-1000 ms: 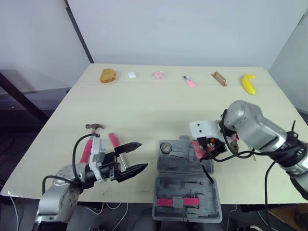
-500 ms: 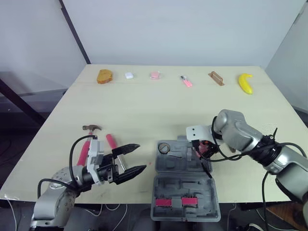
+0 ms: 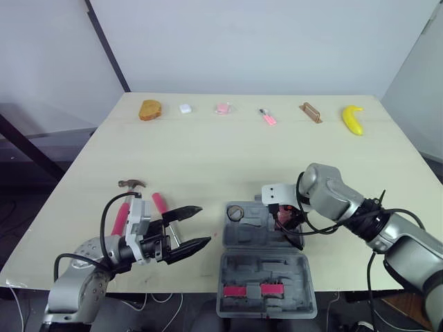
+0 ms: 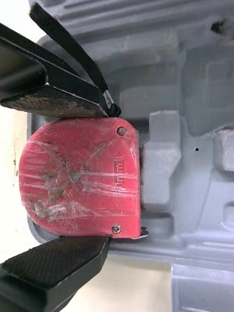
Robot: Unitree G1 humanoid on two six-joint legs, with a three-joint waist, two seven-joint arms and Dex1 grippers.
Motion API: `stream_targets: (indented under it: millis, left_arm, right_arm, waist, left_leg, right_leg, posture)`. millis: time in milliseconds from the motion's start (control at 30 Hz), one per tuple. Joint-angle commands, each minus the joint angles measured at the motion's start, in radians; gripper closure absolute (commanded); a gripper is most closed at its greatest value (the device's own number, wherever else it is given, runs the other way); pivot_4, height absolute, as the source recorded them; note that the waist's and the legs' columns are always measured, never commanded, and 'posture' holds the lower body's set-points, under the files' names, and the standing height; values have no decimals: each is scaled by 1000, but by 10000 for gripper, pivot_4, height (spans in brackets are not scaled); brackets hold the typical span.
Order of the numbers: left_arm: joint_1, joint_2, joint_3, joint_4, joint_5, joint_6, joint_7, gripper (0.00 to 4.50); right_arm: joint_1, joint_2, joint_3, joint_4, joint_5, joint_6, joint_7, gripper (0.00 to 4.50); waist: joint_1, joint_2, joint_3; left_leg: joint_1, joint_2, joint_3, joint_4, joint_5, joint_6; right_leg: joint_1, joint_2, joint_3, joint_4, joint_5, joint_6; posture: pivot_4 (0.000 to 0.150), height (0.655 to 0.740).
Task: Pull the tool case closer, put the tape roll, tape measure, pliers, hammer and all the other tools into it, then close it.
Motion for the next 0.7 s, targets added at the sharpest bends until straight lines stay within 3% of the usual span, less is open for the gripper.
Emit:
stream_targets:
  millis: [33,100,167,300,467,567,633,700]
  left_arm:
    - [-8,9,6,-26,-17,0,-10,0]
    - [-9,9,4,-28,-17,3,-10,0]
    - [-8,10,4,-31,-18,6,-10,0]
    - [-5,13,5,-34,-21,9,-14,0]
    - [-2,15,13,-44,-32,18,-13,0]
    - [1,14,14,-49,-37,22,-12,0]
    - [2,11,13,-53,-44,26,-11,0]
    - [2,11,14,-54,-48,28,-13,0]
  right_arm:
    - [10,1,-23,-11,-10,-8,-15,16073]
    - [10,3,-27,-13,-9,-9,-18,5431]
    - [11,4,-38,-20,-12,-14,-38,851]
    - [19,-30,-89,-113,15,9,-36,851]
    - [142,-85,-312,-356,151,87,-53,851]
    - [230,-90,-439,-403,224,37,-93,851]
    - [337,-18,-619,-372,321,-65,-177,851]
    - [400,8,-698,-353,373,-139,-210,851]
  waist:
    - [0,0,0]
    - [0,0,0]
    - [0,0,0]
    - [0,0,0]
    - [4,0,0]
    - [3,0,0]
    - [4,-2,-1]
    - [3,-1,-1]
  left_leg:
    - [0,0,0,0,0,0]
    - [0,0,0,0,0,0]
    - [0,0,0,0,0,0]
    - [0,0,0,0,0,0]
    - [-1,0,-1,0,0,0]
    - [0,0,-1,-1,0,0]
    - [0,0,-1,-1,0,0]
    - [0,0,-1,-1,0,0]
  right_leg:
    - [0,0,0,0,0,0]
    - [0,0,0,0,0,0]
    - [0,0,0,0,0,0]
    - [0,0,0,0,0,0]
    - [0,0,0,-1,0,0]
    - [0,0,0,-1,0,0]
    - [1,0,0,-1,0,0]
    - [1,0,0,-1,0,0]
  posture:
    - [1500,7400]
    - [1500,7400]
    - [1500,7400]
    - [1500,7400]
    - [1500,7400]
    - [1500,7400]
    - [1500,7400]
    - [1500,7400]
